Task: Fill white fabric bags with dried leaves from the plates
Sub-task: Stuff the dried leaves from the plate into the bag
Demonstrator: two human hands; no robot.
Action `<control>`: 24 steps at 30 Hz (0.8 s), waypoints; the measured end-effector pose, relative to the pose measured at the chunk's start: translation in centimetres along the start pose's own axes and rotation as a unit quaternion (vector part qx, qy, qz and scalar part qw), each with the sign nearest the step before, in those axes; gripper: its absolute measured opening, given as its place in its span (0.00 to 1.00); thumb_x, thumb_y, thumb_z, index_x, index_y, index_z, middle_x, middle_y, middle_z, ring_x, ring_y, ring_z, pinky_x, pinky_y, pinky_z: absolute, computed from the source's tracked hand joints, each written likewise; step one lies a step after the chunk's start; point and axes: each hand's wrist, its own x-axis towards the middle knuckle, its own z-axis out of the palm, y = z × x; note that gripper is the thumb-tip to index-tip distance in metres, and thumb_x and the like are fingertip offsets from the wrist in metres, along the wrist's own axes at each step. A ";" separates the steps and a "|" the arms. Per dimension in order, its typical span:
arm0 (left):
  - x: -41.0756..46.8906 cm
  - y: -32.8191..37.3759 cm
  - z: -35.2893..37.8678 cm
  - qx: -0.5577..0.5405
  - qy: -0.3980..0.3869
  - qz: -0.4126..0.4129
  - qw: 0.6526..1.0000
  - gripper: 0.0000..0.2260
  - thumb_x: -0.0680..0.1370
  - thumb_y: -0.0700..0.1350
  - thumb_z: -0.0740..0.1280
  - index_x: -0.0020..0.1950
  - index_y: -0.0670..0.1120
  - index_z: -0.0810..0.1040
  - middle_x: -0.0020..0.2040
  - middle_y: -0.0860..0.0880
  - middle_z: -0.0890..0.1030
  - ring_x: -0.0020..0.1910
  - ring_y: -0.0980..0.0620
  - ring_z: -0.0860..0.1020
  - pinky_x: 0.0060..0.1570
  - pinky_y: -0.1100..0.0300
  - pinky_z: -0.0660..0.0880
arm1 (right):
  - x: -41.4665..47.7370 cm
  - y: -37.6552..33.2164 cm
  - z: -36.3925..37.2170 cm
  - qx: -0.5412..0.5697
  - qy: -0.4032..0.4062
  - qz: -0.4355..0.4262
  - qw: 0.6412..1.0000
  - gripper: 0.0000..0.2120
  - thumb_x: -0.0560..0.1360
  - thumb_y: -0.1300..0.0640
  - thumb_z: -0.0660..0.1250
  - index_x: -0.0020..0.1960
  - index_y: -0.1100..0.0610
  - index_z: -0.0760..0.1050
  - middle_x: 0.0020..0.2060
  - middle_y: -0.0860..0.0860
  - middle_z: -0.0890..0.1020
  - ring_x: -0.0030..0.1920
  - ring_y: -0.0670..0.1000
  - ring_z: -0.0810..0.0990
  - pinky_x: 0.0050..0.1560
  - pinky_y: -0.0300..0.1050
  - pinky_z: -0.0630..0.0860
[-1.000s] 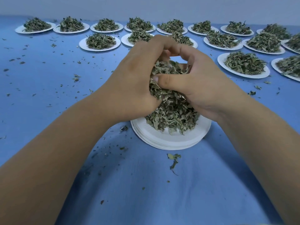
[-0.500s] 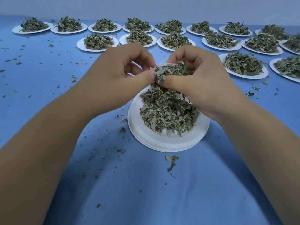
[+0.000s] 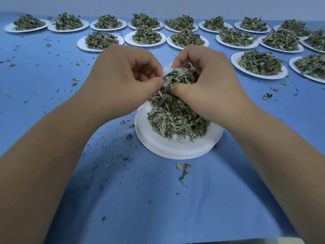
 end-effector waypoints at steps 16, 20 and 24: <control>0.1 0.0 -0.3 0.037 0.051 -0.019 0.998 0.06 0.72 0.39 0.69 0.42 0.50 0.82 0.34 0.53 0.80 0.30 0.57 0.77 0.38 0.66 0.78 | 0.1 0.5 -0.9 0.238 -0.133 0.020 0.962 0.21 0.75 0.72 0.72 0.64 0.56 0.79 0.39 0.46 0.87 0.38 0.42 0.83 0.43 0.35 0.78; 0.1 0.4 -0.3 0.007 0.017 -0.019 1.000 0.08 0.74 0.34 0.69 0.44 0.47 0.82 0.36 0.48 0.83 0.35 0.49 0.82 0.34 0.66 0.77 | 0.1 0.4 -0.8 0.189 -0.075 0.002 0.979 0.15 0.70 0.68 0.78 0.52 0.53 0.84 0.42 0.55 0.88 0.43 0.59 0.87 0.45 0.50 0.85; -0.1 0.7 -0.4 -0.028 0.000 -0.017 0.999 0.06 0.75 0.33 0.70 0.46 0.42 0.83 0.38 0.43 0.83 0.37 0.43 0.83 0.42 0.51 0.82 | 0.1 0.3 -0.9 0.183 -0.069 0.000 0.981 0.12 0.69 0.70 0.78 0.44 0.55 0.79 0.37 0.57 0.84 0.30 0.50 0.79 0.32 0.43 0.80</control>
